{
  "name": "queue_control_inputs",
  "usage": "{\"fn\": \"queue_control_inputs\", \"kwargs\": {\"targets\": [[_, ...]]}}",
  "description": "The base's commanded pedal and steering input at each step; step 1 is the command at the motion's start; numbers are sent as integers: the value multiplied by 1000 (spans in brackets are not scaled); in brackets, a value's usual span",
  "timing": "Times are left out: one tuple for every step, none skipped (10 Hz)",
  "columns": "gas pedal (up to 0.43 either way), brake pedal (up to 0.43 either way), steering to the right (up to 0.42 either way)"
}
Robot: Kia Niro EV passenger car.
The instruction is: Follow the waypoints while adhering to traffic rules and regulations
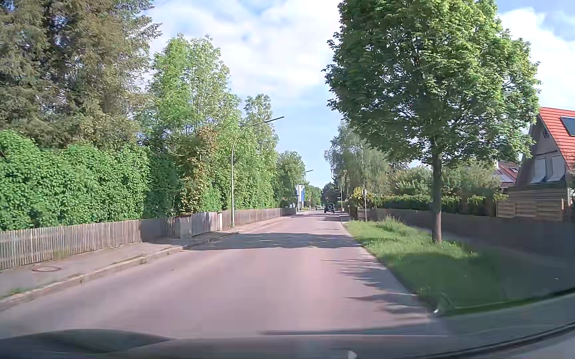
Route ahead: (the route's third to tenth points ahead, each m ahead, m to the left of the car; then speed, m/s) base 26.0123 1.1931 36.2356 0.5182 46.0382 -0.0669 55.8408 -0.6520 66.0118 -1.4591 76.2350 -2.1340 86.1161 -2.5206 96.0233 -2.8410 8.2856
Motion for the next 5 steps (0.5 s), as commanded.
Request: {"fn": "queue_control_inputs", "kwargs": {"targets": [[118, 0, 16], [118, 0, 12], [118, 0, 11], [118, 0, 10], [118, 0, 7]]}}
